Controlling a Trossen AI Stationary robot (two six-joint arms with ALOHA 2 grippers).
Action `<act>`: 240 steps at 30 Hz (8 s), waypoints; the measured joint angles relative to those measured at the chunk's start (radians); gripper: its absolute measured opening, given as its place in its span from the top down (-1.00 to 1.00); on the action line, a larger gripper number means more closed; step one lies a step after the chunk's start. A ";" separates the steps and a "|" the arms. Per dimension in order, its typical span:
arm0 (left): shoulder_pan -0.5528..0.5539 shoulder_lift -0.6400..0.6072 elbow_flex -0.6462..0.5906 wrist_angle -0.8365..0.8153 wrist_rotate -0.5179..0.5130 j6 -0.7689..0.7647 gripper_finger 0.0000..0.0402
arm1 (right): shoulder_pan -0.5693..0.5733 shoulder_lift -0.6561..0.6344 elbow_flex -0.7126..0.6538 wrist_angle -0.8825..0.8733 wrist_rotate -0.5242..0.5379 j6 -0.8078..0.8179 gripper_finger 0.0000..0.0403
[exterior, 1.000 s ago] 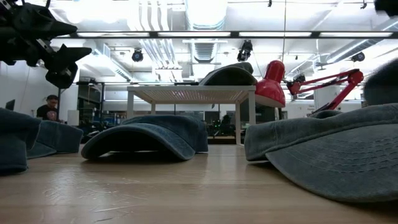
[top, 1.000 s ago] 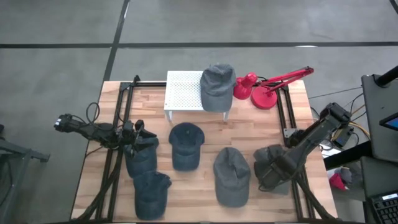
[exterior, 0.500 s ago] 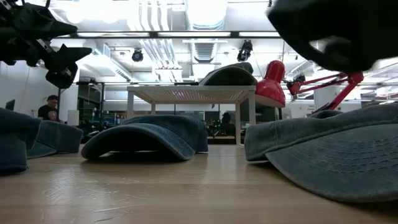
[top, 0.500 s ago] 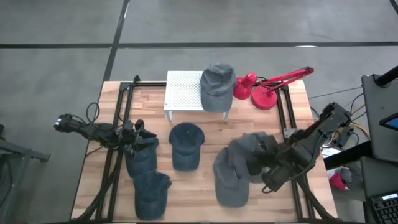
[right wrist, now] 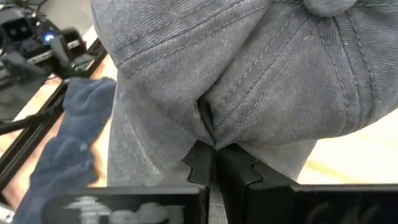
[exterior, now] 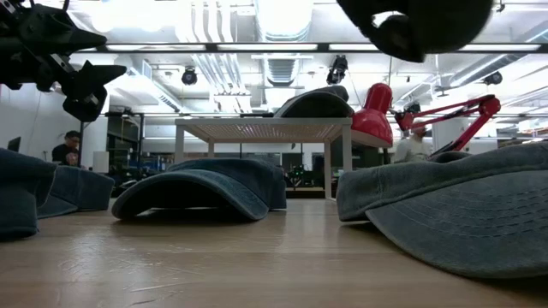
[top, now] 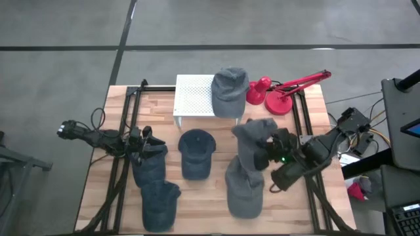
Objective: Pick & Place hat
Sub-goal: Put the gray cap on top of the gray cap on the shelf
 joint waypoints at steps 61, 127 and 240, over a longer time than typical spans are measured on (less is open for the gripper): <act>0.000 0.003 0.000 0.000 -0.021 0.002 -0.07 | -0.813 0.385 0.530 0.140 -0.180 -0.782 0.94; 0.000 0.003 0.000 0.000 -0.027 0.004 -0.07 | -0.764 0.416 0.662 0.031 -0.296 -0.743 0.26; 0.000 0.006 0.000 0.010 -0.081 0.026 -0.07 | -0.284 0.507 0.661 -0.131 -0.890 -0.786 0.94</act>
